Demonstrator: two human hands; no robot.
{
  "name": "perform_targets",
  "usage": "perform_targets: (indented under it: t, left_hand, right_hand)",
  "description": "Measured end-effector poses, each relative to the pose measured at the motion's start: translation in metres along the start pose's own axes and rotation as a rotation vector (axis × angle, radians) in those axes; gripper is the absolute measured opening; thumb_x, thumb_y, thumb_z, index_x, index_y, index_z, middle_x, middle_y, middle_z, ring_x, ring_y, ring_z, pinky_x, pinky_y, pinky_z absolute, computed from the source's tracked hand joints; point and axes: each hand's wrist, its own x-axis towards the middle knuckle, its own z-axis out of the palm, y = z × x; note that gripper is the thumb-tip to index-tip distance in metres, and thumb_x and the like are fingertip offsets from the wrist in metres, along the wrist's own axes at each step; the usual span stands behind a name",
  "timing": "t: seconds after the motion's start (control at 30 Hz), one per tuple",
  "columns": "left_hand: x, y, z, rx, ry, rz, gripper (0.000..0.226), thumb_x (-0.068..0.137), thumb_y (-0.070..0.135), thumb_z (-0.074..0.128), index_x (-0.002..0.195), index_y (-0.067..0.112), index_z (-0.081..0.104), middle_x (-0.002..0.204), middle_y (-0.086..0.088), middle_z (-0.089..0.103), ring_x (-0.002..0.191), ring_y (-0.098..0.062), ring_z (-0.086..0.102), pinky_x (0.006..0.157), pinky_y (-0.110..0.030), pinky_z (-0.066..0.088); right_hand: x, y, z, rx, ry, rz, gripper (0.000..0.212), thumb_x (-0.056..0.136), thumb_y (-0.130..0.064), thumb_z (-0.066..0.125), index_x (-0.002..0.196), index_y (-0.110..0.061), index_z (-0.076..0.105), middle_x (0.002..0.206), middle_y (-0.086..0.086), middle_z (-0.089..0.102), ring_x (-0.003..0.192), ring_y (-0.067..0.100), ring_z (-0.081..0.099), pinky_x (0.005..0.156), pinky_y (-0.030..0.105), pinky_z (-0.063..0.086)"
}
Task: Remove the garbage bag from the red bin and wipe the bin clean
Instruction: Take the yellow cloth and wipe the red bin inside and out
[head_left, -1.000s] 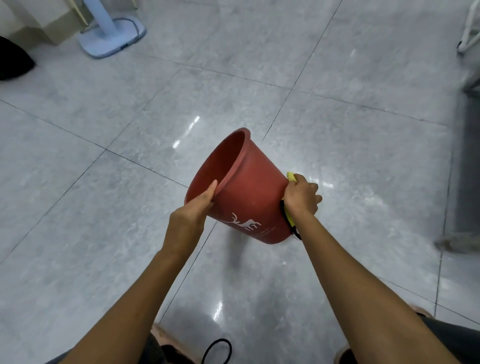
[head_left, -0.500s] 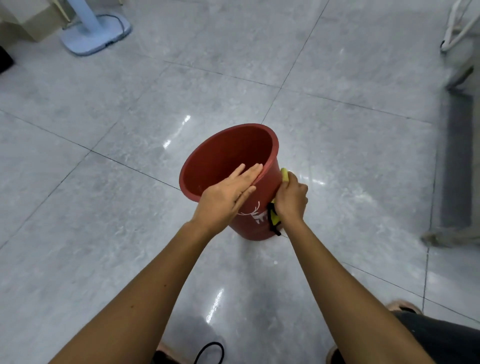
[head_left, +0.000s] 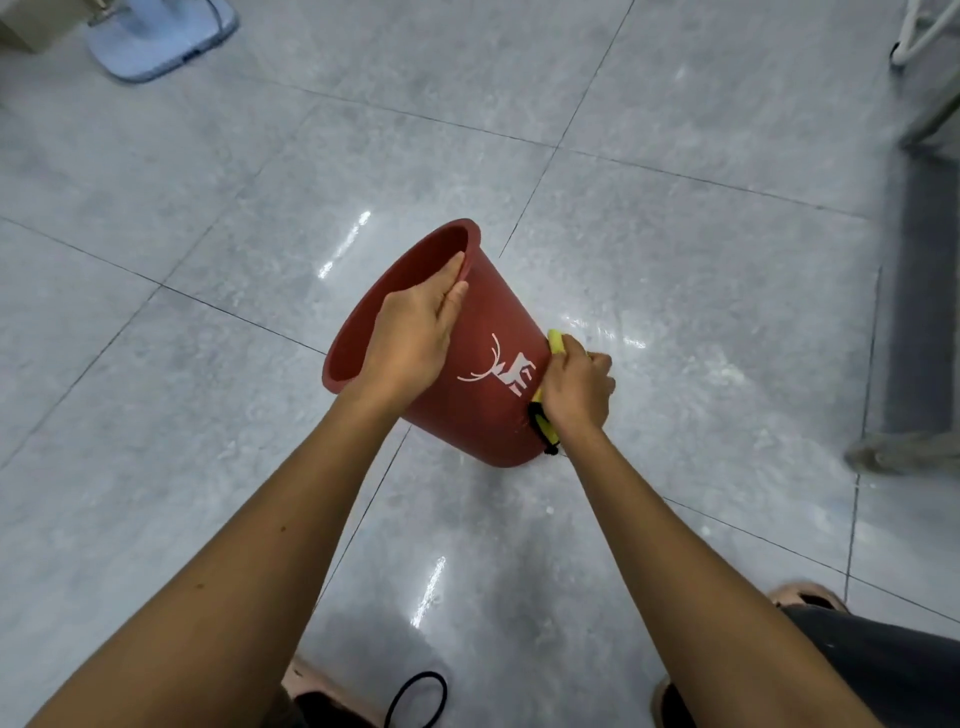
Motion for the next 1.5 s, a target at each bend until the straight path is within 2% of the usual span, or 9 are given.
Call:
perform_targets:
  t: [0.17,0.33,0.47,0.7,0.83,0.97,1.07,1.33,1.5]
  left_hand:
    - [0.008,-0.007,-0.006,-0.022,-0.037,-0.035,0.040,0.100,0.035,0.041,0.141,0.034,0.044,0.111,0.010,0.065,0.091,0.004,0.059,0.072,0.004,0.036]
    - [0.007,-0.028,-0.017,0.052,-0.181,-0.021,0.043,0.100,0.044,0.030,0.143,0.050,0.026,0.142,-0.003,0.049,0.134,-0.023,0.041,0.107,-0.039,0.038]
    - [-0.002,-0.037,-0.018,0.007,-0.172,0.030,0.041,0.101,0.043,0.030,0.140,0.056,0.026,0.148,0.009,0.039,0.143,-0.010,0.019,0.113,-0.033,0.025]
    - [-0.001,-0.023,-0.010,-0.041,-0.178,0.012,0.040,0.101,0.043,0.031,0.139,0.056,0.029,0.149,0.018,0.037,0.143,-0.011,0.023,0.110,-0.029,0.027]
    - [-0.010,-0.024,-0.010,-0.074,-0.163,-0.034,0.039,0.100,0.046,0.030,0.137,0.060,0.027,0.147,0.016,0.040,0.143,-0.009,0.021,0.110,-0.027,0.024]
    - [-0.013,-0.028,-0.015,-0.089,-0.130,-0.082,0.040,0.100,0.047,0.029,0.138,0.057,0.029,0.146,0.011,0.043,0.142,-0.015,0.029,0.113,-0.040,0.030]
    - [-0.015,-0.027,-0.013,-0.061,-0.147,-0.063,0.039,0.099,0.049,0.028,0.137,0.060,0.028,0.146,0.013,0.043,0.143,-0.009,0.022,0.112,-0.035,0.027]
    - [-0.013,-0.016,-0.011,-0.156,-0.173,-0.088,0.041,0.100,0.044,0.031,0.141,0.052,0.030,0.148,0.017,0.038,0.144,-0.011,0.021,0.115,-0.034,0.025]
    - [-0.012,-0.008,-0.007,-0.142,-0.174,-0.127,0.041,0.100,0.047,0.029,0.140,0.054,0.028,0.148,0.015,0.040,0.143,-0.013,0.025,0.115,-0.036,0.026]
  right_hand:
    - [-0.009,-0.064,0.006,0.090,0.018,-0.380,0.039,0.099,-0.036,0.033,0.135,-0.039,0.047,0.130,0.004,0.042,0.113,0.028,0.043,0.079,0.035,0.039]
    - [-0.002,-0.028,0.009,-0.009,0.054,-0.260,0.039,0.100,-0.039,0.029,0.134,-0.042,0.046,0.129,0.006,0.044,0.112,0.030,0.045,0.082,0.039,0.042]
    - [0.012,0.006,0.000,-0.060,-0.105,0.084,0.045,0.101,-0.045,0.024,0.130,-0.030,0.056,0.125,0.013,0.050,0.112,0.036,0.051,0.094,0.046,0.047]
    - [0.000,-0.094,0.005,0.119,0.010,-0.390,0.040,0.101,-0.038,0.025,0.132,-0.028,0.049,0.124,0.009,0.043,0.111,0.031,0.048,0.087,0.035,0.040]
    - [-0.006,-0.067,0.011,0.054,0.071,-0.465,0.040,0.102,-0.032,0.028,0.138,-0.033,0.043,0.129,0.011,0.042,0.112,0.030,0.046,0.088,0.036,0.043]
    - [0.005,0.004,0.009,-0.111,0.016,-0.150,0.039,0.102,-0.033,0.027,0.135,-0.030,0.049,0.129,0.013,0.044,0.114,0.037,0.047,0.087,0.041,0.044]
    - [0.016,0.017,0.000,-0.131,-0.086,0.006,0.043,0.102,-0.037,0.026,0.128,-0.024,0.057,0.123,0.015,0.048,0.108,0.039,0.054,0.092,0.045,0.048]
    - [-0.020,-0.064,0.008,0.156,0.080,-0.594,0.040,0.100,-0.029,0.038,0.138,-0.035,0.049,0.130,0.008,0.045,0.110,0.027,0.048,0.088,0.030,0.041]
    - [-0.059,-0.032,0.008,0.069,0.188,-0.841,0.041,0.098,-0.021,0.047,0.138,-0.024,0.052,0.134,0.018,0.048,0.108,0.033,0.050,0.090,0.040,0.049]
